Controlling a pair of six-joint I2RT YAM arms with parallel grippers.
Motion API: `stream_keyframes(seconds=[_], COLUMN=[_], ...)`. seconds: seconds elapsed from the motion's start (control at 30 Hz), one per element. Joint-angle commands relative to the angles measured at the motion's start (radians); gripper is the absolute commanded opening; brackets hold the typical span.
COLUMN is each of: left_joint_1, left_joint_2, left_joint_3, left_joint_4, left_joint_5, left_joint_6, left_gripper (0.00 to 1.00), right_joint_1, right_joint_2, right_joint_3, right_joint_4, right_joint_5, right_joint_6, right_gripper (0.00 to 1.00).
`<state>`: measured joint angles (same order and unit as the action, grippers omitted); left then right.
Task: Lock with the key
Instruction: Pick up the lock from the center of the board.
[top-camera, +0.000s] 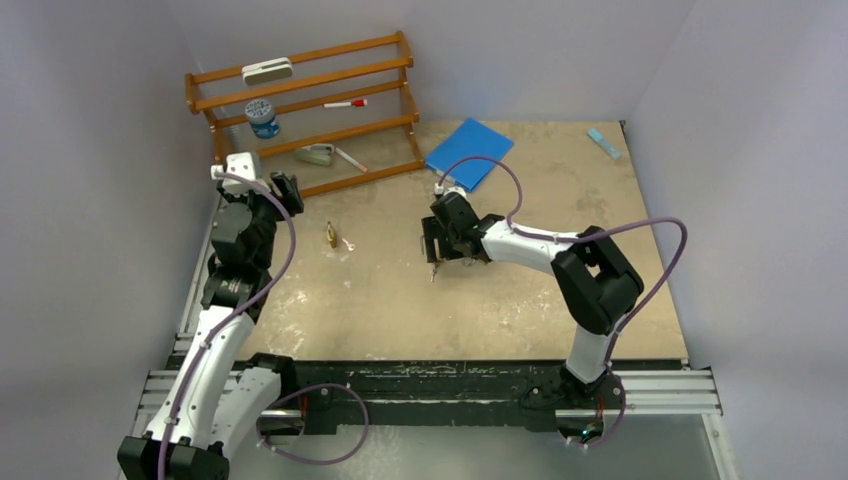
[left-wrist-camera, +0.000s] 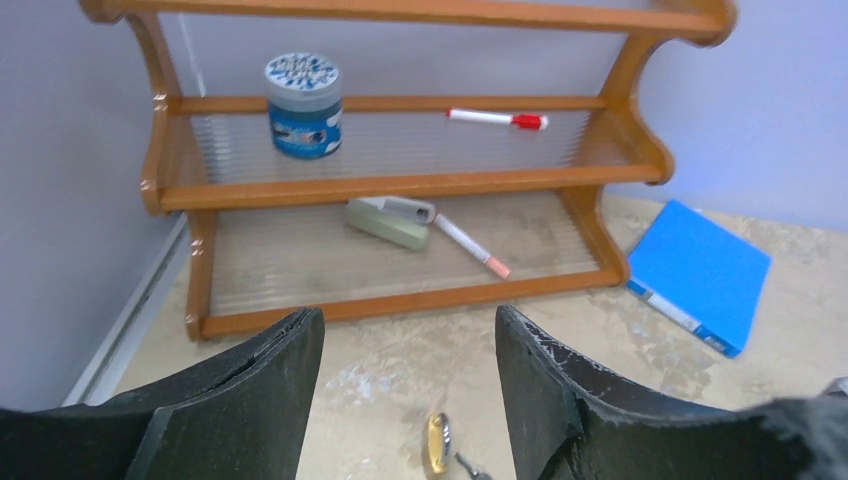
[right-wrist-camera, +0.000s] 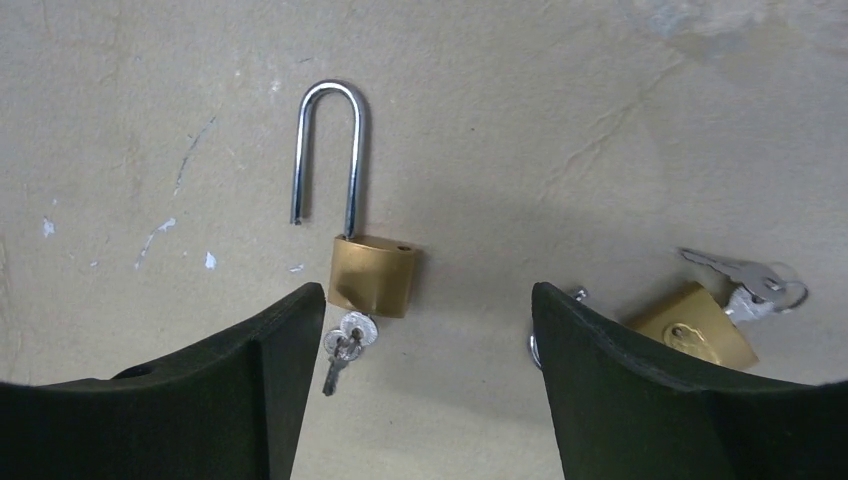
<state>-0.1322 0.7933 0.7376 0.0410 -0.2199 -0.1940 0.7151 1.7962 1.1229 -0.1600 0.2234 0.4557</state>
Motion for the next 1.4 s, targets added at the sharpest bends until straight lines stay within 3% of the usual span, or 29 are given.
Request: stream_keyframes(seconds=[0.0, 0.1, 0.2, 0.4, 0.57, 1.1, 1.2, 1.3, 1.37], left_joint_1=[-0.001, -0.001, -0.001, -0.001, -0.001, -0.001, -0.001, -0.001, -0.001], left_joint_2=[-0.034, -0.020, -0.010, -0.104, -0.095, -0.109, -0.109, -0.108, -0.106], left_joint_3=[-0.042, -0.064, -0.084, -0.194, -0.171, -0.146, -0.139, -0.135, -0.134], left_joint_4=[0.181, 0.251, 0.329, 0.499, 0.437, 0.381, 0.370, 0.358, 0.354], left_joint_5=[0.142, 0.336, 0.437, 0.276, 0.191, 0.128, 0.122, 0.119, 0.118], left_joint_6=[-0.001, -0.020, -0.056, -0.064, -0.075, -0.081, -0.082, -0.081, -0.081], left_gripper=[0.63, 0.64, 0.64, 0.66, 0.70, 0.70, 0.70, 0.70, 0.70], right_joint_1=[0.005, 0.009, 0.010, 0.017, 0.035, 0.072, 0.076, 0.082, 0.086], right_joint_2=[0.013, 0.036, 0.048, 0.068, 0.091, 0.144, 0.152, 0.158, 0.160], right_joint_3=[0.060, 0.074, 0.077, 0.087, 0.111, 0.150, 0.153, 0.152, 0.148], right_joint_4=[0.060, 0.056, 0.055, 0.032, 0.002, -0.095, -0.110, -0.123, -0.128], right_joint_5=[-0.064, -0.074, -0.077, -0.058, -0.032, 0.044, 0.048, 0.052, 0.062], right_joint_6=[-0.013, -0.014, -0.013, -0.011, -0.012, 0.030, 0.047, 0.063, 0.076], right_gripper=[0.76, 0.72, 0.66, 0.61, 0.57, 0.46, 0.46, 0.56, 0.57])
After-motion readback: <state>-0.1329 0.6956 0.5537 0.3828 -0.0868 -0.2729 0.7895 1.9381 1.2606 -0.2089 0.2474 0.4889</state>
